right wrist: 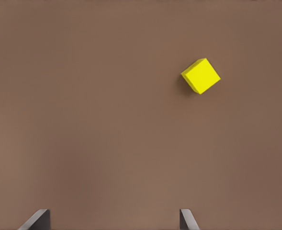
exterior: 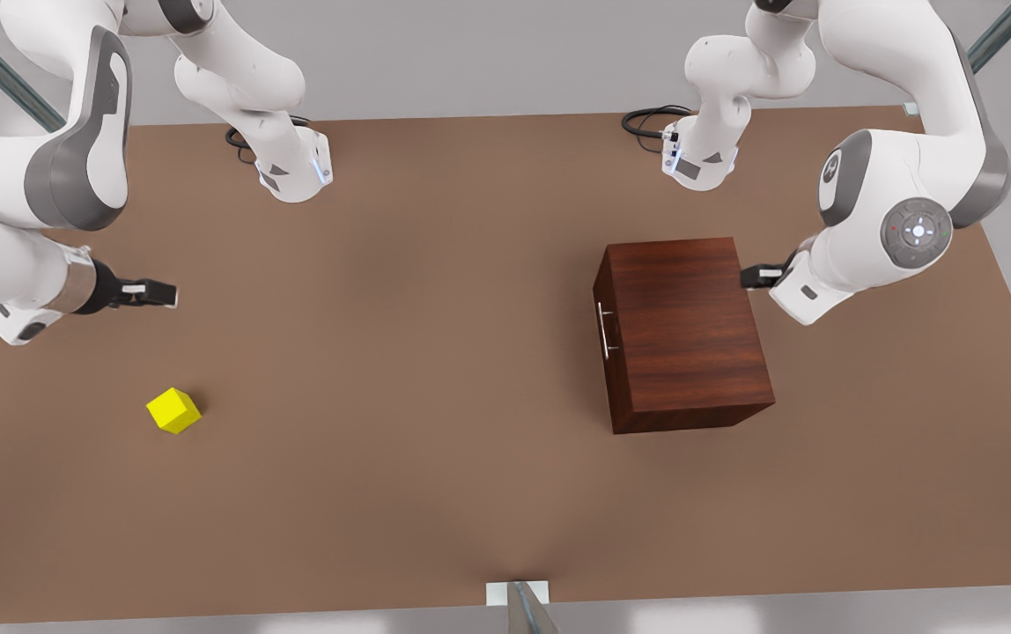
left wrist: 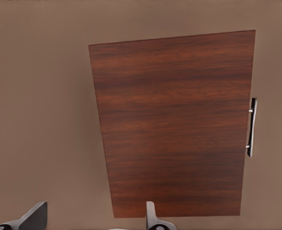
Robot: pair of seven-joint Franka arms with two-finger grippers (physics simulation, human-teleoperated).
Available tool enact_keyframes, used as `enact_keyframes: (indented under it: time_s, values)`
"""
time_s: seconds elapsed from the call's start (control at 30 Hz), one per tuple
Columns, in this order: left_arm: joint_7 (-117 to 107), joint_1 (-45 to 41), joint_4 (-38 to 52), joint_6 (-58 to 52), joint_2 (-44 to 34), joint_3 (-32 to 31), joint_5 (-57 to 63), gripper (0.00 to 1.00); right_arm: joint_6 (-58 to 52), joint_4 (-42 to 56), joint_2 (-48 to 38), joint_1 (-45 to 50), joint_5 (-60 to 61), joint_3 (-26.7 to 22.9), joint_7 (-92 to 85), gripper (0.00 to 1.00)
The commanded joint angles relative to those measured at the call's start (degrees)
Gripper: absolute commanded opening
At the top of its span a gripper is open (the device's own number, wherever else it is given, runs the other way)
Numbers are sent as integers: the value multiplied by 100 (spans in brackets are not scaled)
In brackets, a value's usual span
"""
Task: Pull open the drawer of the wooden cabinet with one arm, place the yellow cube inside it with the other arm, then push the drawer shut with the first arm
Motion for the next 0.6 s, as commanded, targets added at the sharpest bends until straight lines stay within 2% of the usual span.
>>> enact_keyframes:
  time_s: [0.0, 0.07, 0.13, 0.2, 0.3, 0.57]
  values:
    - [-224, 0, 2, 235, -6, 0, -1, 100, 276, 4, -6, 0, -4, 1, -12, 100]
    - [-242, -44, 2, 244, 20, 0, -1, 100, 276, 4, -6, 0, 5, 1, -64, 100]
    - [-784, -1044, 300, 279, 625, -26, 279, 100, 267, -5, -6, 0, 5, 1, -91, 100]
    - [-2518, -1424, 1294, 437, 1690, -879, 956, 100, 276, -5, 3, -8, 5, 1, -91, 100]
    - [-3861, -2013, 987, 1359, 1857, -888, 1343, 100, 268, 4, 11, 0, 5, 1, -91, 100]
    - [-6824, -2461, 1066, 1834, 2516, -897, 1642, 100, 241, -5, 29, -8, 14, -7, -108, 100]
